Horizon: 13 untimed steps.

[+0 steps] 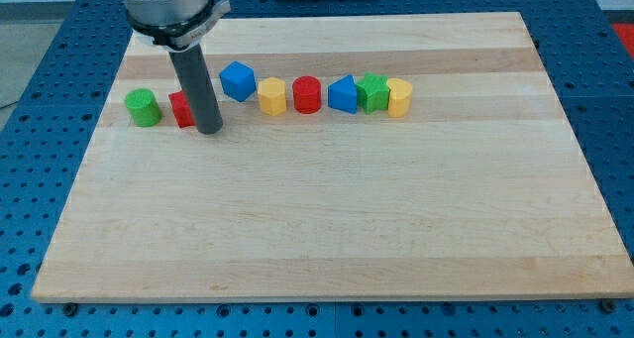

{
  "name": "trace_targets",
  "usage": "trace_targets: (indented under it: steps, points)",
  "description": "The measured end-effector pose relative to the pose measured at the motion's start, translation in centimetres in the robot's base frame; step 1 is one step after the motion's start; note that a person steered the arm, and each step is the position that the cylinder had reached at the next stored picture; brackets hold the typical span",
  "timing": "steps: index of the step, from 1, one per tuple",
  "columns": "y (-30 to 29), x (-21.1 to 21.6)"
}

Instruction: Push the red star slightly up and left

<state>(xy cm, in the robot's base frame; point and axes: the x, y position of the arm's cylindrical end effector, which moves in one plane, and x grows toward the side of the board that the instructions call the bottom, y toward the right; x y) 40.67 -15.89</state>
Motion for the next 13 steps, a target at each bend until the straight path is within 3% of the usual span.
trace_targets:
  steps: [2,3,5,7,10,13]
  points:
    - [-0.9,-5.6]
    - [-0.4,-6.3]
    - [-0.2,0.2]
    - [-3.3,-2.0]
    - [-3.3,-10.4]
    - [-4.3,-8.4]
